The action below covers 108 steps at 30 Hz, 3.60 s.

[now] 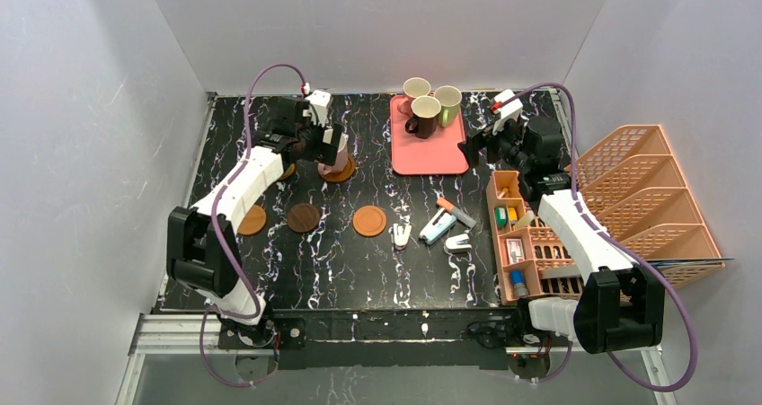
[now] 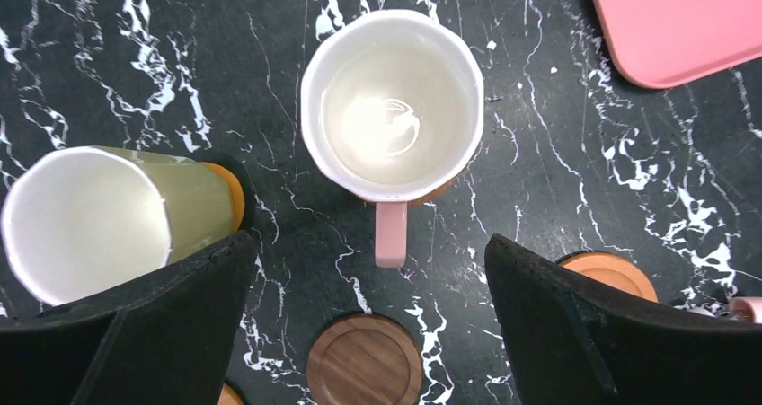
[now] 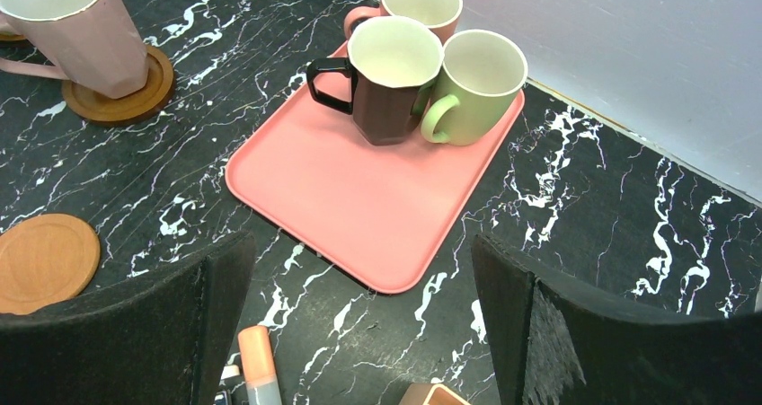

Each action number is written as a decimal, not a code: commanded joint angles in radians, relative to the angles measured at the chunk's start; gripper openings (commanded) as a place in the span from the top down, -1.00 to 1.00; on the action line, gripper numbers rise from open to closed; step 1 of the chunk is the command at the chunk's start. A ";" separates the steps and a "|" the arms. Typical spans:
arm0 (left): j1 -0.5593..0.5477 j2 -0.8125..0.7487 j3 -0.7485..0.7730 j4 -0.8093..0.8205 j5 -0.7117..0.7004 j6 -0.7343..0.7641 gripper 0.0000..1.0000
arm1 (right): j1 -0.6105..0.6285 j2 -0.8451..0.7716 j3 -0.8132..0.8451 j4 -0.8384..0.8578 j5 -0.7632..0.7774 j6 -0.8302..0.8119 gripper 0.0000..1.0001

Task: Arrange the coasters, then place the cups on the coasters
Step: Place the cup on the coaster, then pick up the cup from the tray.

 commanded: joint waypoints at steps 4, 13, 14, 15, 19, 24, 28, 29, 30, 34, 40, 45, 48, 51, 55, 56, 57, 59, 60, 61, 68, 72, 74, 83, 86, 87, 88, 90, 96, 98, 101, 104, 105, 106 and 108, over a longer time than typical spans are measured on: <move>0.008 -0.155 0.018 -0.028 0.004 0.024 -0.96 | -0.006 -0.030 -0.008 0.029 -0.013 0.006 -0.96; 0.009 -0.204 0.026 -0.021 0.154 0.073 -0.96 | -0.006 -0.025 -0.007 0.028 -0.011 0.005 -0.96; 0.009 -0.199 0.030 -0.021 0.173 0.073 -0.96 | -0.006 -0.024 -0.006 0.028 -0.010 0.005 -0.97; 0.009 -0.193 0.037 -0.020 0.191 0.074 -0.96 | -0.007 -0.023 -0.006 0.028 -0.010 0.005 -0.97; -0.001 -0.151 0.093 -0.016 0.254 0.070 -0.96 | -0.010 -0.021 -0.007 0.028 -0.006 0.002 -0.97; -0.060 -0.058 0.219 -0.019 0.229 0.090 -0.96 | -0.020 -0.016 -0.009 0.028 -0.004 0.000 -0.97; -0.163 0.032 0.333 -0.043 0.151 0.133 -0.96 | -0.026 -0.009 -0.008 0.029 -0.006 0.000 -0.97; -0.189 0.056 0.355 -0.050 0.129 0.146 -0.96 | -0.027 -0.006 -0.009 0.028 -0.006 0.001 -0.97; -0.218 0.077 0.375 -0.054 0.109 0.156 -0.96 | -0.027 -0.004 -0.009 0.028 -0.006 0.000 -0.97; -0.287 0.144 0.403 -0.054 0.086 0.181 -0.96 | -0.029 -0.006 -0.008 0.026 -0.009 0.000 -0.97; -0.306 0.135 0.264 0.069 0.109 0.153 -0.96 | -0.030 -0.009 -0.008 0.028 -0.013 0.002 -0.97; -0.313 0.128 0.171 0.208 0.113 0.122 -0.96 | -0.031 0.005 -0.007 0.025 -0.001 -0.007 -0.97; -0.316 0.175 0.186 0.247 0.079 0.111 -0.96 | -0.038 0.007 -0.006 0.019 -0.008 -0.008 -0.97; -0.317 0.244 0.246 0.237 0.044 0.109 -0.96 | -0.051 0.008 -0.007 0.015 -0.017 -0.005 -0.97; -0.316 0.337 0.335 0.216 -0.014 0.115 -0.96 | -0.074 0.012 -0.006 0.011 -0.022 -0.002 -0.96; -0.317 0.361 0.372 0.206 -0.020 0.123 -0.96 | -0.081 0.015 -0.005 0.010 -0.025 -0.002 -0.97; -0.316 0.389 0.409 0.195 -0.016 0.133 -0.96 | -0.087 0.018 -0.004 0.007 -0.027 -0.001 -0.96; -0.316 0.456 0.490 0.171 -0.007 0.146 -0.96 | -0.104 0.022 0.000 0.000 -0.027 -0.002 -0.96; -0.316 0.489 0.530 0.158 0.000 0.150 -0.96 | -0.109 0.023 0.000 -0.001 -0.028 -0.001 -0.97; -0.316 0.522 0.578 0.145 0.008 0.156 -0.96 | -0.113 0.023 -0.001 0.000 -0.027 -0.003 -0.97; -0.315 0.713 0.834 0.096 0.048 0.163 -0.96 | -0.141 0.013 0.000 -0.005 -0.036 0.002 -0.96; -0.316 0.789 0.939 0.089 0.037 0.171 -0.92 | -0.149 -0.006 -0.005 -0.002 -0.049 0.008 -0.97; -0.316 0.824 0.993 0.078 0.025 0.171 -0.88 | -0.152 -0.015 -0.006 -0.001 -0.063 0.017 -0.97; -0.310 0.905 1.058 0.046 0.025 0.167 -0.71 | -0.153 -0.023 -0.006 0.000 -0.099 0.037 -0.97; -0.307 0.928 1.074 0.046 0.025 0.165 -0.60 | -0.153 -0.025 -0.009 0.000 -0.102 0.037 -0.97; -0.306 0.935 1.083 0.045 0.025 0.165 -0.56 | -0.153 -0.025 -0.008 0.000 -0.102 0.036 -0.97; -0.305 0.944 1.097 0.043 0.024 0.165 -0.52 | -0.152 -0.026 -0.008 0.001 -0.102 0.037 -0.97; -0.304 0.961 1.120 0.035 0.032 0.164 -0.43 | -0.153 -0.024 -0.008 0.001 -0.101 0.037 -0.97; -0.303 0.976 1.145 0.028 0.046 0.158 0.11 | -0.153 -0.019 -0.010 0.003 -0.100 0.035 -0.97; -0.304 0.975 1.146 0.029 0.045 0.156 0.39 | -0.153 -0.015 -0.010 0.003 -0.099 0.035 -0.97; -0.304 0.972 1.147 0.033 0.039 0.156 0.66 | -0.153 -0.009 -0.010 0.003 -0.099 0.035 -0.97; -0.303 0.964 1.144 0.029 0.027 0.159 1.00 | -0.153 -0.004 -0.010 0.003 -0.100 0.034 -0.97; -0.302 0.959 1.139 0.028 0.026 0.159 1.00 | -0.153 -0.002 -0.009 0.003 -0.102 0.033 -0.97; -0.302 0.948 1.132 0.025 0.025 0.159 1.00 | -0.152 -0.001 -0.009 0.003 -0.103 0.033 -0.97; -0.302 0.919 1.104 0.023 0.028 0.159 1.00 | -0.152 0.000 -0.009 0.003 -0.108 0.035 -0.97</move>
